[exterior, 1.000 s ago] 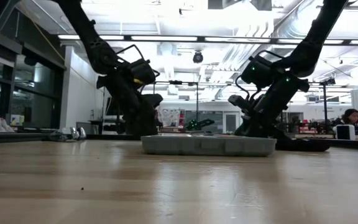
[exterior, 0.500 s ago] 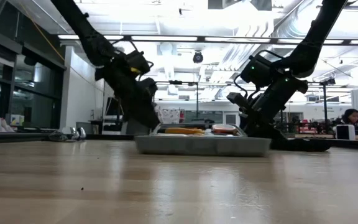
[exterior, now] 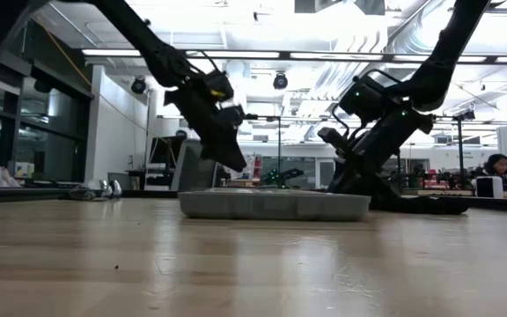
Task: Prefit tool cases
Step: Close the gray toolbox
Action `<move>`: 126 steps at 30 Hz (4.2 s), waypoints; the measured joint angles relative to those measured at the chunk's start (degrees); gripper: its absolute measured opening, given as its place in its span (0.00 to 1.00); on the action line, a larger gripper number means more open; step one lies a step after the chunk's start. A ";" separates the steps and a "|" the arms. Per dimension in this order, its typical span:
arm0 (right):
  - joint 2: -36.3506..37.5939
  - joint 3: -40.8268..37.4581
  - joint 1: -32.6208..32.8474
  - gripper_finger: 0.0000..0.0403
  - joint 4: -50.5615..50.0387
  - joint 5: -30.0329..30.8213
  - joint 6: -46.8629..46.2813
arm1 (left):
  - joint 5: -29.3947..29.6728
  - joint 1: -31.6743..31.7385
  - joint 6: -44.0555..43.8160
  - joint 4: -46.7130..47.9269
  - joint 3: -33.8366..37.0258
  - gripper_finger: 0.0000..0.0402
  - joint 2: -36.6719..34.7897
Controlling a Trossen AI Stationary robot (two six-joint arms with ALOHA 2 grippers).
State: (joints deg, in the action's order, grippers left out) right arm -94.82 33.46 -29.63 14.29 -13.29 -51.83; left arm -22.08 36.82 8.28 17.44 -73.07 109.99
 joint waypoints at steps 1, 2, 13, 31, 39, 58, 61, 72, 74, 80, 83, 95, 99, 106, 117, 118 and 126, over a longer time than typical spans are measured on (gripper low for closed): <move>-0.66 0.02 0.06 0.00 0.86 -0.28 -0.59 | -0.62 0.04 1.01 1.66 -1.54 0.34 1.62; -1.38 0.19 0.22 0.00 1.26 -0.60 -1.21 | -2.15 0.07 2.45 3.60 -2.97 0.34 3.33; -4.25 3.23 2.49 0.00 1.02 -1.76 -2.20 | -6.48 -1.19 12.43 15.63 -15.62 0.34 13.59; -4.25 3.30 2.27 0.00 -0.26 -1.69 -0.78 | -24.65 1.11 9.95 23.13 -15.85 0.35 14.78; -4.25 3.30 2.27 0.00 -0.31 -1.59 -0.59 | -21.83 -0.65 10.33 23.42 -15.85 0.35 15.39; -3.81 3.23 2.25 0.00 -1.06 -1.72 -0.16 | -15.67 -2.49 11.08 25.07 -15.93 0.03 16.05; -1.03 3.10 2.95 0.00 -4.10 -1.72 0.70 | -13.81 -2.50 11.34 26.70 -15.94 0.01 15.41; 15.32 3.17 18.31 0.00 -20.31 5.03 -0.13 | -2.52 0.61 14.40 33.93 -15.77 0.00 11.05; 15.73 3.17 21.78 0.00 -20.00 6.74 -2.10 | -0.93 1.53 14.37 35.14 -15.77 0.00 9.93; 10.46 3.18 30.09 0.00 -14.03 8.29 -7.71 | 1.33 4.16 13.19 36.70 -15.77 0.00 6.08; 5.52 3.21 31.12 0.00 -8.89 8.28 -9.17 | 1.20 5.29 11.71 37.08 -15.77 0.00 4.47; -8.61 3.49 28.32 0.00 13.69 6.22 -15.40 | 0.94 4.01 8.43 39.63 -15.79 0.00 1.07; -8.66 3.49 26.94 0.00 13.96 5.67 -15.07 | 0.98 1.86 7.90 39.70 -15.79 0.00 0.65; -8.75 3.34 26.05 0.00 13.24 5.17 -14.68 | 2.35 -0.85 5.87 41.09 -15.90 0.00 0.34; -8.81 3.36 25.90 0.00 11.18 6.17 -14.26 | -2.39 -3.59 -0.09 41.51 -15.90 0.00 -5.68; -8.81 3.36 25.81 0.00 10.98 6.41 -14.28 | -3.50 -4.12 -0.97 41.35 -15.90 0.00 -6.14; -8.86 3.36 24.54 0.00 10.57 6.78 -13.71 | -7.45 -13.88 -6.36 36.06 -15.90 0.00 -4.85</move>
State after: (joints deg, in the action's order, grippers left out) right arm -103.68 36.82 -5.08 24.86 -6.50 -65.54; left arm -29.53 22.94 1.92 53.50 -88.97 105.13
